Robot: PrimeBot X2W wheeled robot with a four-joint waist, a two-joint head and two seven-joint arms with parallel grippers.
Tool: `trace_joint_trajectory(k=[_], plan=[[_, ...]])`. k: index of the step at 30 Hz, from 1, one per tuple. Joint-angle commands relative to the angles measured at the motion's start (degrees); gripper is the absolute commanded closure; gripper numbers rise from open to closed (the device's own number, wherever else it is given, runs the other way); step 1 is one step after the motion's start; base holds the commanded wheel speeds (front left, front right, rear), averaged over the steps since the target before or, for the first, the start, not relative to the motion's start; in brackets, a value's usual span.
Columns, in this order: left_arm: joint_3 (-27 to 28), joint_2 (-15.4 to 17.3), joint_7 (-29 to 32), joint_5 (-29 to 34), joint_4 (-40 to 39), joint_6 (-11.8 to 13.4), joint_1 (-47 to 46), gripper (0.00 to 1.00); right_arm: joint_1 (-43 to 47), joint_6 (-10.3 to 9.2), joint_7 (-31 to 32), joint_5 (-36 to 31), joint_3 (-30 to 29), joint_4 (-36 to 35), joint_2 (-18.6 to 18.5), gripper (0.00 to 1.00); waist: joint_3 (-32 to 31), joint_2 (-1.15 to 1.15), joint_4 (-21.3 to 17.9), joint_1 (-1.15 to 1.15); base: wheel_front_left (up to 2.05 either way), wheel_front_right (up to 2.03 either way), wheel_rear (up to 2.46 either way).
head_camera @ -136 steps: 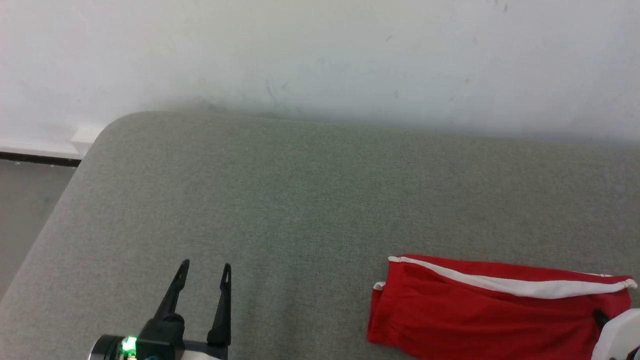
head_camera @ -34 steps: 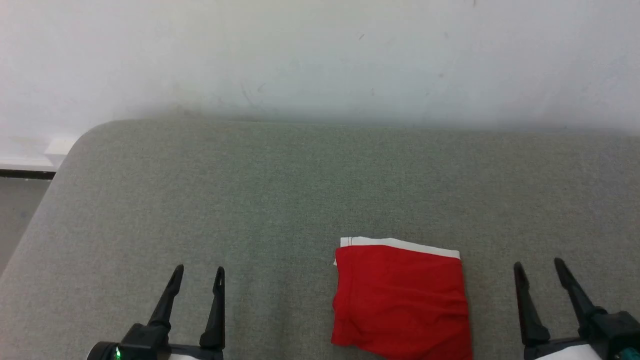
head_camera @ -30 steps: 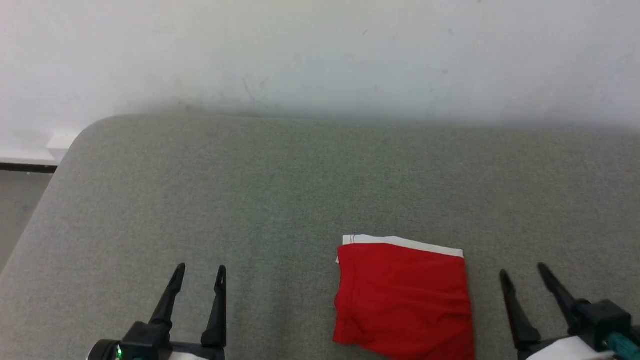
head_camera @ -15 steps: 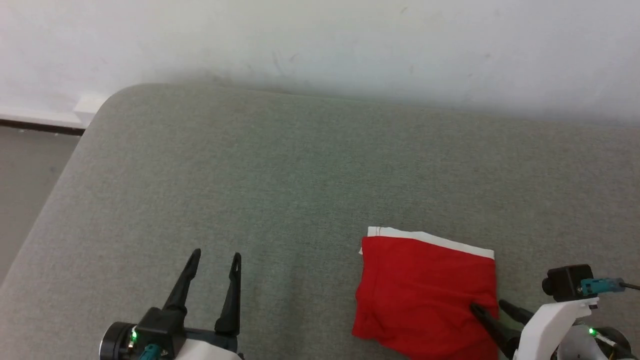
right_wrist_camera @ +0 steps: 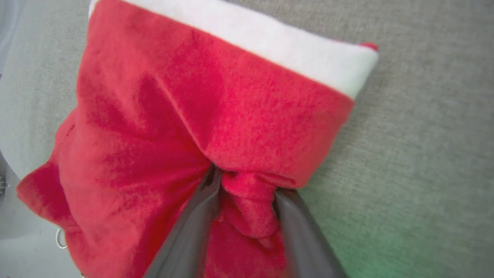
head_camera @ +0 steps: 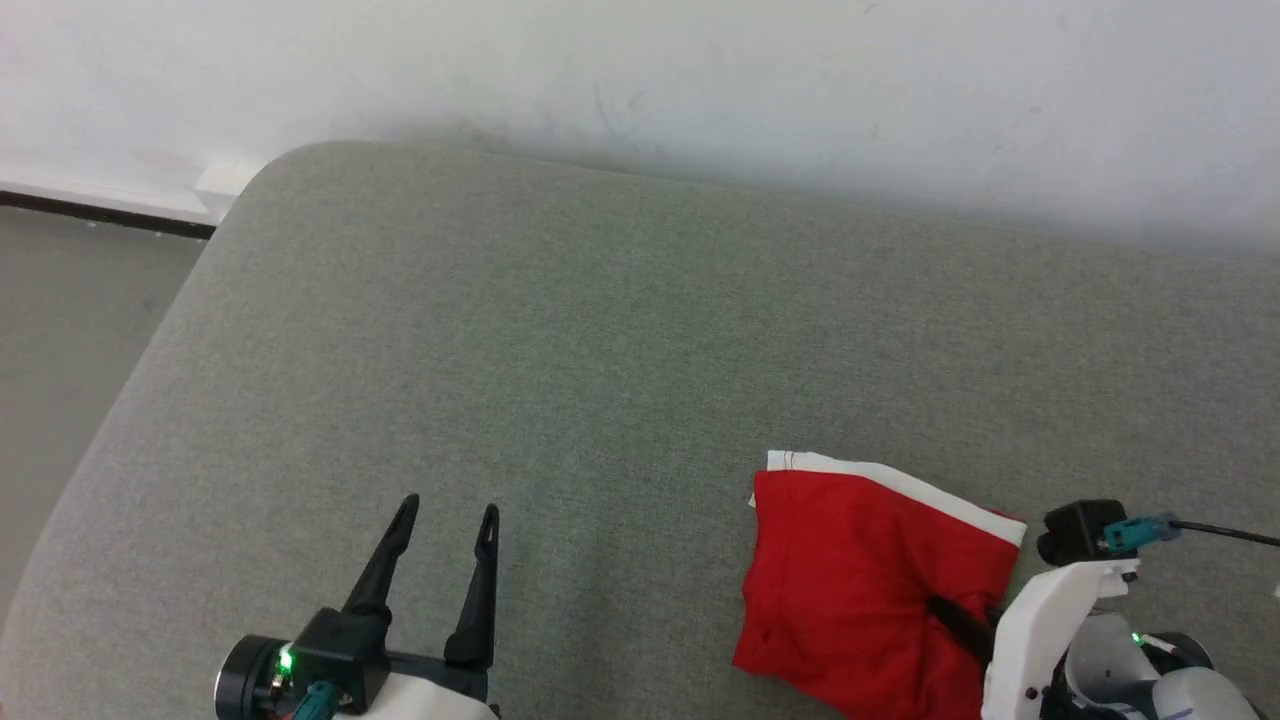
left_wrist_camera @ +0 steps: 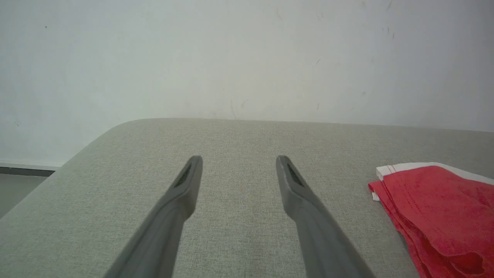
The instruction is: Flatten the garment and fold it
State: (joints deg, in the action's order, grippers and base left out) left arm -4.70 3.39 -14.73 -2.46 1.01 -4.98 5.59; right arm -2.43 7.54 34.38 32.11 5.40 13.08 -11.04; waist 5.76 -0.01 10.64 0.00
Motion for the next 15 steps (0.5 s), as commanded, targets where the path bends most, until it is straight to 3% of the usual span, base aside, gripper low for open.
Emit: trace_joint_trajectory(k=[1,4,9,15], plan=[[-0.3,-0.2,-0.3,0.2,0.2,-0.2,-1.0,0.0,0.4,-0.05,0.2,-1.3,1.4,2.3,0.6,1.0,-0.3,0.01,-0.5,0.0,0.0,0.0,0.0],[-0.4,-0.3,-0.3,0.0,0.3,-0.3,-1.2,0.0,-1.3,-0.05,-1.7,-4.4,3.0,2.2,-1.0,1.0,-0.7,0.01,-2.0,0.0,0.0,0.0,0.0],[-0.9,-0.3,-0.3,0.0,0.1,-0.4,-1.8,0.0,-5.9,-0.05,-2.9,-11.7,10.2,-1.7,-7.9,1.0,-0.7,0.01,-7.7,0.0,0.0,0.0,0.0],[-4.9,-0.4,-0.3,-0.1,0.8,-1.0,-4.2,0.0,-11.4,-0.05,-0.8,-15.5,19.2,-7.1,-21.4,1.0,1.1,0.01,-16.1,0.0,0.0,0.0,0.0]])
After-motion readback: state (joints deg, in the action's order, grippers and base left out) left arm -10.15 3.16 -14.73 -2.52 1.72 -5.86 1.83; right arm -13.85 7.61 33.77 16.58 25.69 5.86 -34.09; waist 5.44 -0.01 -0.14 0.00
